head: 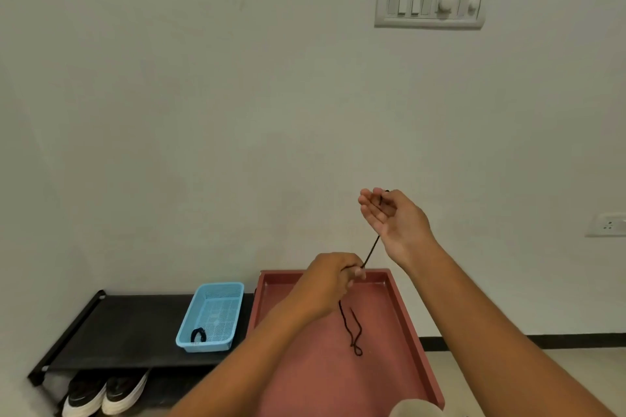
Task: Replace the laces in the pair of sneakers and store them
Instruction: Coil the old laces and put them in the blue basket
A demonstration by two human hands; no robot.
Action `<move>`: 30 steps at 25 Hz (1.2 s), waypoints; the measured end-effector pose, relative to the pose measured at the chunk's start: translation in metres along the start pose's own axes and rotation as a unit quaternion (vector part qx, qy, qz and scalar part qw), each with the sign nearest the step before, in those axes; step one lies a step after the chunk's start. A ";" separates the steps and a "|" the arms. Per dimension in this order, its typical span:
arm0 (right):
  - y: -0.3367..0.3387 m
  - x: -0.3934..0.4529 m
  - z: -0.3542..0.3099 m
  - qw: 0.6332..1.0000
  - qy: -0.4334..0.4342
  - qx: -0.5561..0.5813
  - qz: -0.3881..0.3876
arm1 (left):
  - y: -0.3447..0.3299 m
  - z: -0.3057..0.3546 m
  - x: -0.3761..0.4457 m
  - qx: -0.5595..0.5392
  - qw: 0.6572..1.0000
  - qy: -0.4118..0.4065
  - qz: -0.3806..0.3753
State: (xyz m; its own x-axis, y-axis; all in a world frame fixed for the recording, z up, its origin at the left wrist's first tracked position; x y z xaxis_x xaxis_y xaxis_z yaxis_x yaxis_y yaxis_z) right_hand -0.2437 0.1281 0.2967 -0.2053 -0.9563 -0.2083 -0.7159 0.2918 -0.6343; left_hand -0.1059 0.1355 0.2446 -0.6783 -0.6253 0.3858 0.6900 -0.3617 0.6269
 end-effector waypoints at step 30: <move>-0.029 0.002 0.005 0.878 0.093 -0.469 0.017 | 0.079 0.042 0.035 0.172 0.977 -0.091 0.089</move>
State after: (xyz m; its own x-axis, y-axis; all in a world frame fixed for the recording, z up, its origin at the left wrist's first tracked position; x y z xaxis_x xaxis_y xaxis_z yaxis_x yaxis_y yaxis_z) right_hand -0.2200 0.1174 0.3106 -0.2795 -0.9595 -0.0352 -0.9242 0.2590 0.2805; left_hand -0.0860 0.1137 0.3358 -0.6115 -0.5116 0.6036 0.6965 0.0139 0.7175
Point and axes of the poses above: each hand's wrist, its own x-axis towards the middle knuckle, its own y-axis out of the back of the hand, z = x × y, the point moved 9 cm from there along x, towards the middle knuckle, and after that the axes turned 13 degrees about -y, right-handed, at the moved point
